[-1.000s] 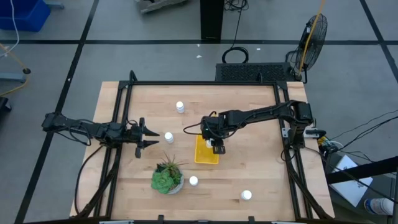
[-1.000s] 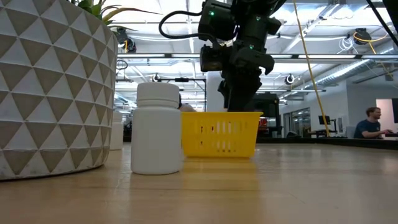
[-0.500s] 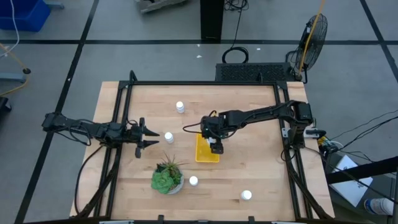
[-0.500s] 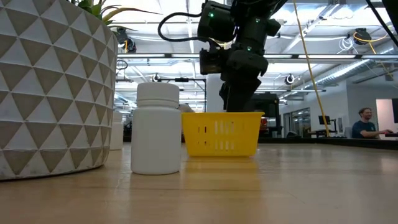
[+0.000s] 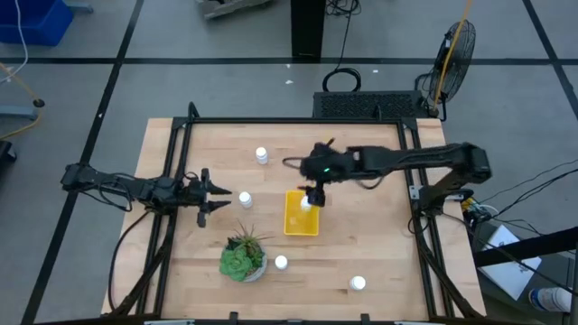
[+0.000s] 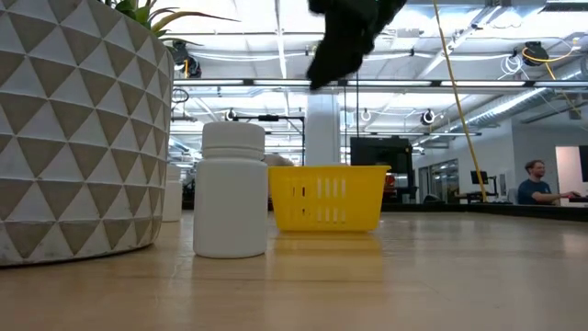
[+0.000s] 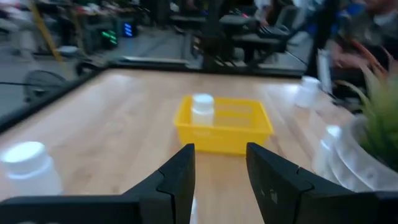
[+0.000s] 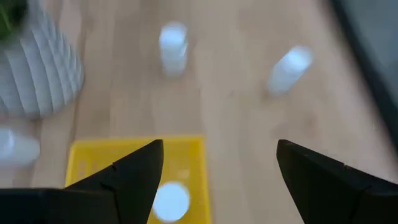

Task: Pick and place pill bottles into a basket
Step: Put the white pill bottle into the yellow bin

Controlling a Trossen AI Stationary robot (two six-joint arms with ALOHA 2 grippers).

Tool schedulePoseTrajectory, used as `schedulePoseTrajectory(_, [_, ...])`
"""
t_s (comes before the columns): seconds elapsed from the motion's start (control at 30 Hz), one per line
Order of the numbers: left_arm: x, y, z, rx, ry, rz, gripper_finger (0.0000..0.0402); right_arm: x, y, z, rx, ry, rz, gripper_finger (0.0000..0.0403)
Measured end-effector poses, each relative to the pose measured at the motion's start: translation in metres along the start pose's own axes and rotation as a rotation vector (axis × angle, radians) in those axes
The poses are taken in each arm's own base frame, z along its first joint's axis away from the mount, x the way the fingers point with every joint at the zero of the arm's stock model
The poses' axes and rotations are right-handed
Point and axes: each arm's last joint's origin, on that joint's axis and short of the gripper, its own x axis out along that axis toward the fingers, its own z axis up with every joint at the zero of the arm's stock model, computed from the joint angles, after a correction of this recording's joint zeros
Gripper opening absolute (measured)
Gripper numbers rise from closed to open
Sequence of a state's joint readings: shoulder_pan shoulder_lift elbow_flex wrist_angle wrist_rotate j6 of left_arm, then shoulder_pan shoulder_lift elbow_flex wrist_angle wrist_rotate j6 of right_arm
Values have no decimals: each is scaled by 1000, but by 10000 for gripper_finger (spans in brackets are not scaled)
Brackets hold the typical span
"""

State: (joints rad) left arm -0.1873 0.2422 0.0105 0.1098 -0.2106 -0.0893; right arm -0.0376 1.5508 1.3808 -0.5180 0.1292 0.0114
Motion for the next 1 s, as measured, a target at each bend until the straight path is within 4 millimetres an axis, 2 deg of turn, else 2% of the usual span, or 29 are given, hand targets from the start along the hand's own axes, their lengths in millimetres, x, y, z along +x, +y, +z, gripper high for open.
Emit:
schedulePoseTrajectory(0.13, [-1, 3, 6, -79, -48, 93, 149, -45, -7, 14, 23, -178, -29, 302])
schedulePoseTrajectory(0.3, [-6, 5, 26, -84, 41, 151, 149, -96, -14, 27, -8, -411, -60, 302])
schedulePoseTrajectory(0.47, [-7, 7, 56, -7, 97, 218, 149, -131, -21, 27, -50, -525, -102, 302])
schedulePoseTrajectory(0.6, [0, 6, 81, 14, 193, 244, 150, -146, -28, 23, -71, -534, -168, 302])
schedulePoseTrajectory(0.73, [16, 5, 99, -6, 336, 267, 150, -157, -34, 20, -95, -548, -202, 302])
schedulePoseTrajectory(0.87, [33, 8, 106, -6, 533, 337, 164, -163, -35, 18, -125, -552, -213, 302])
schedulePoseTrajectory(1.0, [48, 14, 108, -34, 690, 414, 205, -164, -35, 16, -139, -536, -214, 302])
